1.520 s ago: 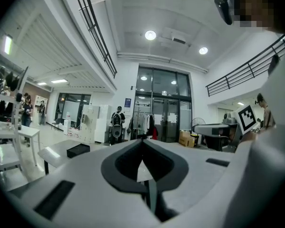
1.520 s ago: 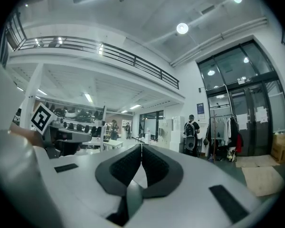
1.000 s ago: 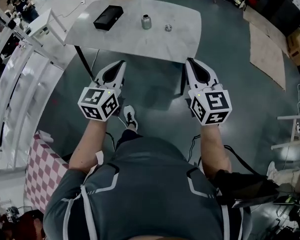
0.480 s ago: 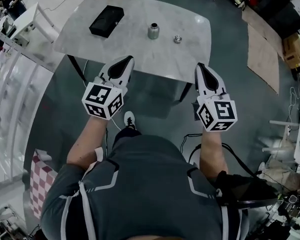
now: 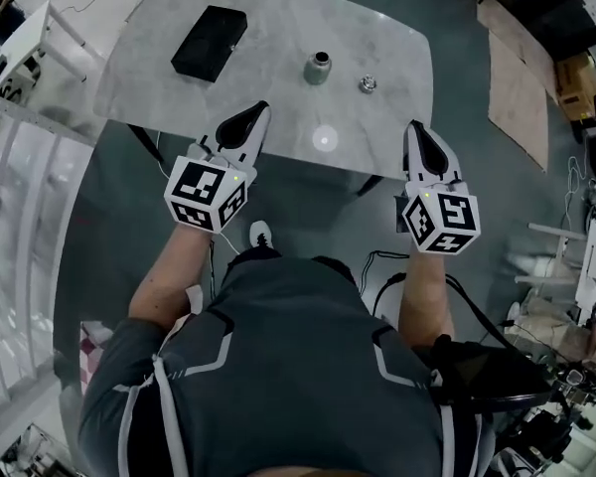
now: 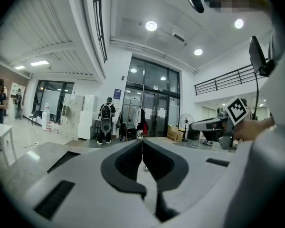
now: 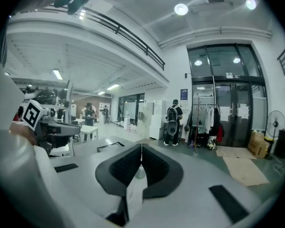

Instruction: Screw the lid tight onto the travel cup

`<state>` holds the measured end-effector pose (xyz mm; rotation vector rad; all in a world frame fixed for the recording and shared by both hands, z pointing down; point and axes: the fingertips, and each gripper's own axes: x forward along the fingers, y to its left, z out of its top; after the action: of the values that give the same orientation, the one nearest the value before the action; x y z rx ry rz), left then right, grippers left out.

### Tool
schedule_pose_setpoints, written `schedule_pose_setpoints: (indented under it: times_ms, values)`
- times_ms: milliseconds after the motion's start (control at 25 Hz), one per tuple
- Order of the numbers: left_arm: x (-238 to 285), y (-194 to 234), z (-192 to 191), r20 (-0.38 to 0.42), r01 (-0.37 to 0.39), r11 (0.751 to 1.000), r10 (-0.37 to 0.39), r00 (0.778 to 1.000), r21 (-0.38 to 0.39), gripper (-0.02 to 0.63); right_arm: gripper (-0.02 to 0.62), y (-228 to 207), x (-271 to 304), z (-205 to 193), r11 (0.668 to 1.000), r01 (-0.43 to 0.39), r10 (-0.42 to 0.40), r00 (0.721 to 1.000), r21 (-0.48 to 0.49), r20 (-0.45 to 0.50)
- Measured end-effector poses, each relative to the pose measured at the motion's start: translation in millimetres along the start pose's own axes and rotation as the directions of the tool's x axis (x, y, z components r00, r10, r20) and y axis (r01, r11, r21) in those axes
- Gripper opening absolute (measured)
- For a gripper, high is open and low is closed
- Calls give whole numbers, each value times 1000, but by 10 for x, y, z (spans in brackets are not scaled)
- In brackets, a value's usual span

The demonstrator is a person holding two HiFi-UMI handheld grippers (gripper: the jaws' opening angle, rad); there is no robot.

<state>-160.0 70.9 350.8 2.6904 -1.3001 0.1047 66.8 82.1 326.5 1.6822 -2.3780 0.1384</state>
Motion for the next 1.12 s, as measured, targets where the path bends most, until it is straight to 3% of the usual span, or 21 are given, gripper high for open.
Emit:
schedule_pose_setpoints:
  times_ms: [280,600,1120]
  values:
    - [479,83,36,-26,33,999,-32,999,30,11,28,-274,253,45,999,3,-2,1000,41,-8]
    - [1226,-6,-33,-66,36,996,-31,997,78,12,31,-900,756,-147,999,-29,31,998,39,-47]
    - [2084,121,-99,-132,-50,997,57,990,57,26,34,-1515,1484,-216,973,-230,231,971,27,-61]
